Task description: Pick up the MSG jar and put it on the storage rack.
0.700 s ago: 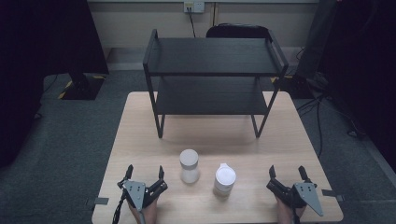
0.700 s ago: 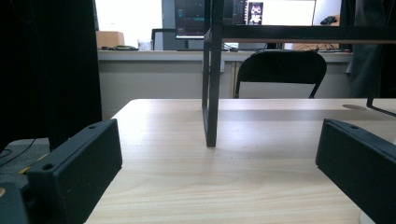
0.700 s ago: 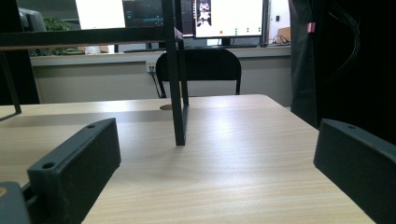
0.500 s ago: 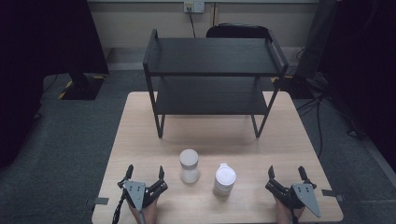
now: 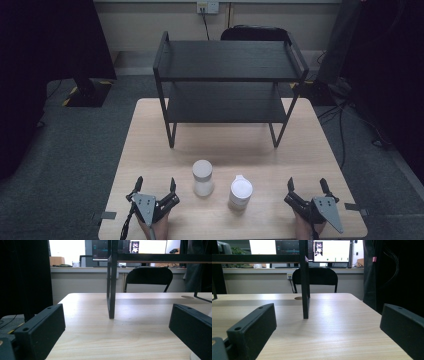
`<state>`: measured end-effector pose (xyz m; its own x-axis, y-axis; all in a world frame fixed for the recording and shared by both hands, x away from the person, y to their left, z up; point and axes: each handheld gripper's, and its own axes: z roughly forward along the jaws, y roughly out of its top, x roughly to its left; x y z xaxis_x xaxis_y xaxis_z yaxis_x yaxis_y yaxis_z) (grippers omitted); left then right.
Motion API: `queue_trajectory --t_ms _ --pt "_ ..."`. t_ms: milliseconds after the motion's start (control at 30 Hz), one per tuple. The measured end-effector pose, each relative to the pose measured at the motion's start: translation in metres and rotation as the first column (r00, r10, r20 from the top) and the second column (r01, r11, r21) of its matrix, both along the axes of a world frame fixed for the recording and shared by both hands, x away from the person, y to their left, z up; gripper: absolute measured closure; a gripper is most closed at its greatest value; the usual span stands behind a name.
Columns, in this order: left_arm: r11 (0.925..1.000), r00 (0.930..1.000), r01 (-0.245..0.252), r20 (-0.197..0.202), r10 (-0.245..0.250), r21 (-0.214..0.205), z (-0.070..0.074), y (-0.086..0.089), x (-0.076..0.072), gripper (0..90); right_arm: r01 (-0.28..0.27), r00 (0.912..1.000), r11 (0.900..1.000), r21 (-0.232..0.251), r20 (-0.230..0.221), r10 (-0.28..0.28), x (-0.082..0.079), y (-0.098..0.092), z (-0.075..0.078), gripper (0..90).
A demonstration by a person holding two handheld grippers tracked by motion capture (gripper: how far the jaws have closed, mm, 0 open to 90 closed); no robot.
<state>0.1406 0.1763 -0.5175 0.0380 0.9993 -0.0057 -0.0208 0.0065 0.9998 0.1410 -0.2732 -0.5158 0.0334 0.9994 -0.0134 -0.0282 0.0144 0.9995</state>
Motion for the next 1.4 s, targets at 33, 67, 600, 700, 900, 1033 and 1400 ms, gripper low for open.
queue_trajectory --t_ms 33,67,600,700,900,1033,1400 --pt "1.0000 1.0000 -0.004 0.000 0.004 0.000 0.000 -0.001 0.000 0.0 0.000 1.0000 1.0000 0.000 0.000 0.000 0.000 0.000 0.000 0.0" --pt "1.0000 1.0000 -0.004 0.000 0.004 0.000 0.000 -0.001 0.000 0.0 0.000 1.0000 1.0000 0.000 0.000 0.000 0.000 0.000 0.000 0.0" --pt "0.9999 0.9999 -0.012 -0.001 0.012 0.001 0.000 -0.002 0.000 0.0 -0.005 1.0000 1.0000 0.000 0.000 0.005 0.000 -0.001 0.000 0.0" --pt "0.9999 0.9999 -0.012 -0.001 0.012 0.002 0.000 -0.002 0.000 0.0 -0.005 1.0000 1.0000 0.001 0.000 0.005 0.000 -0.001 0.000 0.0" --pt "1.0000 1.0000 -0.009 0.003 0.009 0.000 0.000 -0.001 0.000 0.0 -0.005 1.0000 1.0000 0.001 0.000 0.005 0.000 -0.001 0.000 0.0" --pt "1.0000 1.0000 -0.007 0.000 0.007 0.001 0.000 -0.001 0.000 0.0 -0.005 1.0000 1.0000 0.001 0.000 0.005 0.000 -0.001 0.000 0.0" --pt "0.9909 0.9914 0.129 0.025 -0.129 -0.037 0.010 0.020 0.000 0.0 -0.005 1.0000 1.0000 0.001 0.000 0.005 0.000 -0.001 0.000 0.0"
